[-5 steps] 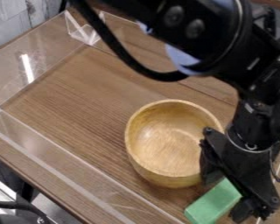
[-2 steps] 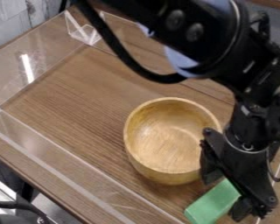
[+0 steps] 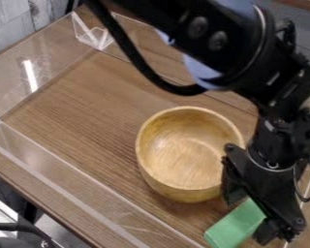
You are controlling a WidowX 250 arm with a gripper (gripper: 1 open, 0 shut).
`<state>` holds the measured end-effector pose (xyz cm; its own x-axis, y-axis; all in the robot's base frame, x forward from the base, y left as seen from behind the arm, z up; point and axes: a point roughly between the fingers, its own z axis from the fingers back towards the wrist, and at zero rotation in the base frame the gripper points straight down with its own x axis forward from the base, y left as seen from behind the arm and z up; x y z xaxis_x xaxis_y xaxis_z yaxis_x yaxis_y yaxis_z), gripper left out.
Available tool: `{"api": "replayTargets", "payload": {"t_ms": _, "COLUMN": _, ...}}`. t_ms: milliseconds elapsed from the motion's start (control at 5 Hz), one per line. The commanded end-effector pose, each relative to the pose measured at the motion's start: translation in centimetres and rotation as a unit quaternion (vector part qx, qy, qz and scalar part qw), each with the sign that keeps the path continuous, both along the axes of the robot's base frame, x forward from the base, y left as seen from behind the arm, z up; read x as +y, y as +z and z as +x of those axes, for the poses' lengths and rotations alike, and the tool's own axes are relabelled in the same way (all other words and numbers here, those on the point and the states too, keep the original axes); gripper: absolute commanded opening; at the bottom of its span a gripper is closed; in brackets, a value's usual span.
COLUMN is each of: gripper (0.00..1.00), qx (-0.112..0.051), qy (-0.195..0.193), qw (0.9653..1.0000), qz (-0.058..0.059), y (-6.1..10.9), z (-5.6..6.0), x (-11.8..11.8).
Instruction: Put the green block in the brown bowl
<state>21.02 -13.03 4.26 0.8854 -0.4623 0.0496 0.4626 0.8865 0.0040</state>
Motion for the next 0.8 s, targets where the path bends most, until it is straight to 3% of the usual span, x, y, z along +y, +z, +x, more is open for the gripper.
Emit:
{"api": "replayTargets", "payload": {"t_ms": 0, "gripper": 1.00, "qx": -0.015, "qy": 0.004, "qw": 0.9998, "qz": -0.009, "y": 0.41, "z": 0.67, "x": -0.05}}
{"api": "replayTargets", "payload": {"t_ms": 200, "gripper": 0.00, "qx": -0.016, "qy": 0.007, "qw": 0.9998, "qz": -0.010, "y": -0.01, "z": 0.88, "x": 0.06}}
{"api": "replayTargets", "payload": {"t_ms": 600, "gripper": 0.00, "qx": -0.012, "qy": 0.018, "qw": 0.9997, "qz": -0.011, "y": 0.91, "z": 0.90, "x": 0.32}}
